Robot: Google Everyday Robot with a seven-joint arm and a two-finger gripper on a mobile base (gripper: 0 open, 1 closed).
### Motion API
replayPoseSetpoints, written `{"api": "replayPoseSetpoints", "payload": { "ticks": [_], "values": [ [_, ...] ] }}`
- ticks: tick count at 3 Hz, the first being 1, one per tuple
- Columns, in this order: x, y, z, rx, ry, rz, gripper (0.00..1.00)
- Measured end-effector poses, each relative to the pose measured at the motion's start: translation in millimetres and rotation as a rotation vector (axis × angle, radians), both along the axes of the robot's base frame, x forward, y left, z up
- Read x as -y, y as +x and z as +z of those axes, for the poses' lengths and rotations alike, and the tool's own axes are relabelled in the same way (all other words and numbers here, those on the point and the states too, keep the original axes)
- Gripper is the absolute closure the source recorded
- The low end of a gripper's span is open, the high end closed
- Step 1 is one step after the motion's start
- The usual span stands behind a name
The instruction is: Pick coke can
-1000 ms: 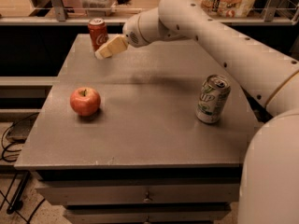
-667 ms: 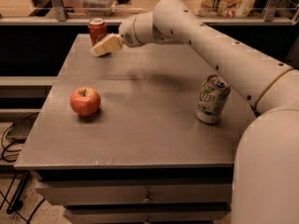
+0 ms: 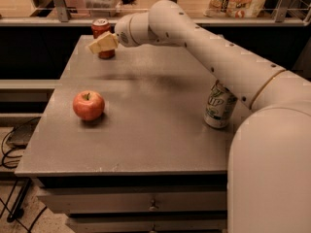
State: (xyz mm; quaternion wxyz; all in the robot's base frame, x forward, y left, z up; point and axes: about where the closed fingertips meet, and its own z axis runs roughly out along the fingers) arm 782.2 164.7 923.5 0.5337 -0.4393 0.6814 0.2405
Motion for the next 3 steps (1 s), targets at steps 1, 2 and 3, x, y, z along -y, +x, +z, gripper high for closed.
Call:
{"api": "replayPoseSetpoints", "payload": {
  "ticks": [1, 2, 3],
  "values": [
    [-12.8, 3.3, 6.8, 0.023, -0.021, 0.007, 0.00],
    [-22.5, 5.1, 10.9, 0.036, -0.040, 0.014, 0.00],
    [-29.0, 8.0, 11.1, 0.039, -0.058, 0.017, 0.00]
  ]
}}
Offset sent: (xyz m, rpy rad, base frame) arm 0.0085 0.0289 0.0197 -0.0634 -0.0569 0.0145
